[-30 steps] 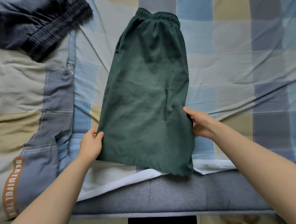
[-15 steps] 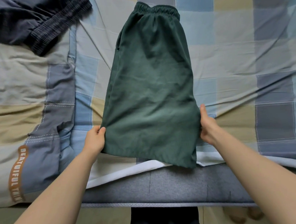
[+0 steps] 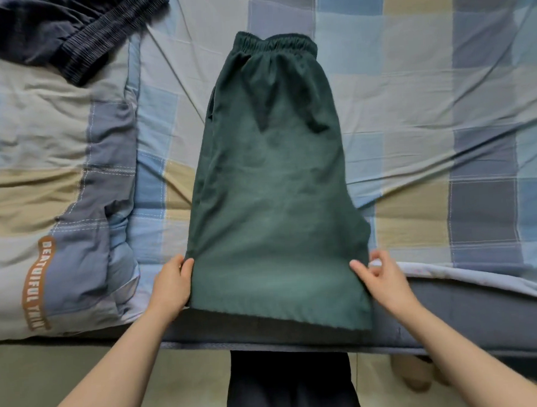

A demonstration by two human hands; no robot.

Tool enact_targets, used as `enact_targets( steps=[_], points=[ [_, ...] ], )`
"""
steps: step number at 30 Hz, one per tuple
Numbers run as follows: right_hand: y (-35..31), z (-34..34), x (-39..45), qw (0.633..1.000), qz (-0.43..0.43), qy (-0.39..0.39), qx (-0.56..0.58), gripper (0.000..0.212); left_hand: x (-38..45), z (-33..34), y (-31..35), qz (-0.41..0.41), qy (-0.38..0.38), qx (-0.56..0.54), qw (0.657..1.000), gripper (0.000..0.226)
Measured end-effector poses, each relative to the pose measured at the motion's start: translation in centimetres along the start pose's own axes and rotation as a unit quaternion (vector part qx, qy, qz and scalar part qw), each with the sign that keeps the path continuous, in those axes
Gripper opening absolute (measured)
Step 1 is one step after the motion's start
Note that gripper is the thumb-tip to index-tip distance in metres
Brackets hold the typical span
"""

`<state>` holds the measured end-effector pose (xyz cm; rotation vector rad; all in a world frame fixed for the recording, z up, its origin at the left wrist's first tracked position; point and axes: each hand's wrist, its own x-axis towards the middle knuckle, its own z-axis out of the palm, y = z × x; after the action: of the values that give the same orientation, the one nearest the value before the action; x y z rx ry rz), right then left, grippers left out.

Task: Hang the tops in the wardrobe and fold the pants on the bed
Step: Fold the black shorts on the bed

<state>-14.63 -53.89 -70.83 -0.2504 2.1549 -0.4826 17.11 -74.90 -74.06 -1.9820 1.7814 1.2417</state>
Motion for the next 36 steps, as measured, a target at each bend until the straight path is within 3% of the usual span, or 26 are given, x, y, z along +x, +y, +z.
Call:
enact_targets(
  steps=[2,3,4,6,9,12,14,18,23,27,29,32,36],
  points=[
    [3.2,0.6,0.3,0.981,0.073,-0.093,-0.153,0.02,-1.2,0.6,-0.1,-0.021,0.057,0.14,0.988,0.013],
    [4.0,0.4,0.4,0.967,0.086,-0.109,-0.214,0.017,-1.7,1.0,0.2,-0.028,0.092,0.193,0.976,0.028],
    [4.1,0.0,0.7,0.962,0.087,-0.09,-0.243,0.015,-2.2,1.4,1.0,-0.009,0.126,0.222,0.967,0.045],
    [3.0,-1.0,1.5,0.974,0.047,-0.009,-0.222,0.013,-3.2,2.8,3.2,0.121,0.157,0.241,0.95,0.065],
    [-0.6,-2.3,3.6,0.984,-0.043,0.072,-0.157,0.018,-4.5,6.6,7.6,0.31,0.035,0.226,0.923,0.057],
    [-3.6,-2.7,6.4,0.987,-0.091,0.039,-0.128,0.026,-6.2,11.4,11.7,0.355,-0.14,0.178,0.907,0.049],
    [-5.3,-2.7,7.5,0.993,-0.078,-0.042,-0.078,0.031,-7.1,14.2,13.7,0.329,-0.183,0.16,0.913,0.05],
    [-7.3,-2.8,8.4,0.984,-0.044,-0.151,-0.084,0.018,-7.6,17.3,16.0,0.234,-0.161,0.156,0.946,0.061],
    [-9.4,-1.0,6.3,0.985,-0.051,-0.155,-0.053,0.018,-7.7,17.7,16.7,0.087,-0.139,-0.021,0.986,0.061],
    [-10.4,1.9,5.5,0.993,-0.038,-0.11,-0.01,0.019,-7.4,17.0,15.8,-0.017,-0.101,-0.109,0.989,0.033],
    [-10.7,3.3,6.0,0.995,-0.057,-0.081,-0.016,0.017,-6.9,16.3,14.7,-0.054,-0.08,-0.142,0.985,0.02],
    [-10.4,4.7,6.7,0.993,-0.094,-0.066,0.014,0.015,-6.4,15.2,12.7,-0.082,-0.098,-0.185,0.974,0.02],
    [-8.8,4.6,6.7,0.949,-0.267,-0.152,-0.068,0.012,-5.7,13.7,9.4,-0.064,-0.159,-0.118,0.978,0.027]
  ],
)
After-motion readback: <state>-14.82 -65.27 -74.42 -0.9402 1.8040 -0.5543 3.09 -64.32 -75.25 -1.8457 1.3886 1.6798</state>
